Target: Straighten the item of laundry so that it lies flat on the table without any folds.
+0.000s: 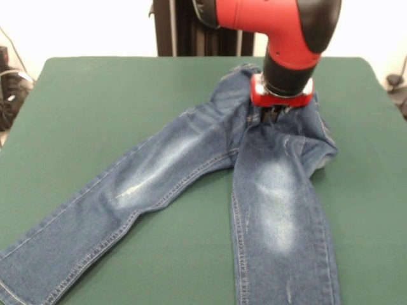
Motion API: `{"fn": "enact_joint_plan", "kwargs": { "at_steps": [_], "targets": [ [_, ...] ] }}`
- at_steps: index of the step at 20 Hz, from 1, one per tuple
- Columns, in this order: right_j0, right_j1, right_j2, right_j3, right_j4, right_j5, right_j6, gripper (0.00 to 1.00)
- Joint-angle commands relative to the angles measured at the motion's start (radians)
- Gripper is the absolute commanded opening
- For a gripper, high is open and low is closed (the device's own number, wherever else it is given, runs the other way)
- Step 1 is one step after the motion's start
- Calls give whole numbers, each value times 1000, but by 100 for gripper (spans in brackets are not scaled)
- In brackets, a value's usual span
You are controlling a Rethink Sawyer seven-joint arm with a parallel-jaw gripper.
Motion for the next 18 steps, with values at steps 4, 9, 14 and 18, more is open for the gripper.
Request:
{"fn": "enact_joint_plan", "kwargs": {
  "at_steps": [4,9,14,18],
  "targets": [
    [-45,26,161,80,69,-38,174,0],
    [-60,-28,203,145,94,-15,183,0],
    [-57,-67,236,191,121,-2,198,0],
    [-40,-101,254,232,154,7,221,0]
  ]
}}
